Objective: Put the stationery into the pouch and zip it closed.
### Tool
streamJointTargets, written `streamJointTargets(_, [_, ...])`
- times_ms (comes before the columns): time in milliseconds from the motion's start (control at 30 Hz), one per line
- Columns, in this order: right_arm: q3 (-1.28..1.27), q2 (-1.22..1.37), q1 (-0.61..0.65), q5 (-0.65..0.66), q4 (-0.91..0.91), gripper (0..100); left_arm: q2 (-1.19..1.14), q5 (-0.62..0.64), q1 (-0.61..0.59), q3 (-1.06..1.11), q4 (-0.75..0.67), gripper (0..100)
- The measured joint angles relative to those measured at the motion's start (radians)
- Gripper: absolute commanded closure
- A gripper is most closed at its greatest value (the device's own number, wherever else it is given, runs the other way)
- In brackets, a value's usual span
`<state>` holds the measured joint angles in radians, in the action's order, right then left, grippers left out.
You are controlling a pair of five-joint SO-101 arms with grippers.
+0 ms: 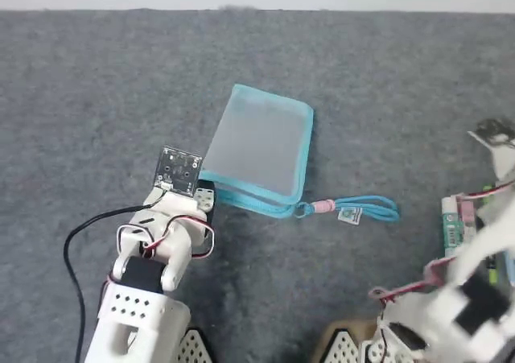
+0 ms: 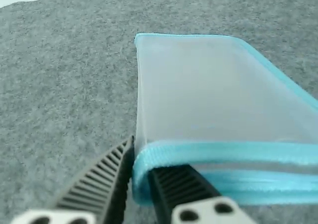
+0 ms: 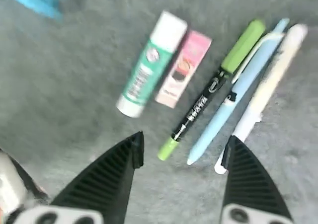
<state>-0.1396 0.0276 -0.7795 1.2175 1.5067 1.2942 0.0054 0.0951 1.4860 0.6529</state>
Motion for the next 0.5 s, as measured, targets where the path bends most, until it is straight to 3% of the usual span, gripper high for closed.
streamJointTargets(167, [0.219,0.262,-0.110,0.032,0.000,78.5,0.000,0.002,0.000,0.000,0.000,99])
streamJointTargets(300, [0.396,0.423,-0.147,0.035,0.000,84.1,0.000,0.002,0.000,0.000,0.000,99])
streamJointTargets(500, [0.552,0.606,-0.186,0.035,0.000,84.0,0.000,0.002,0.000,0.000,0.000,99])
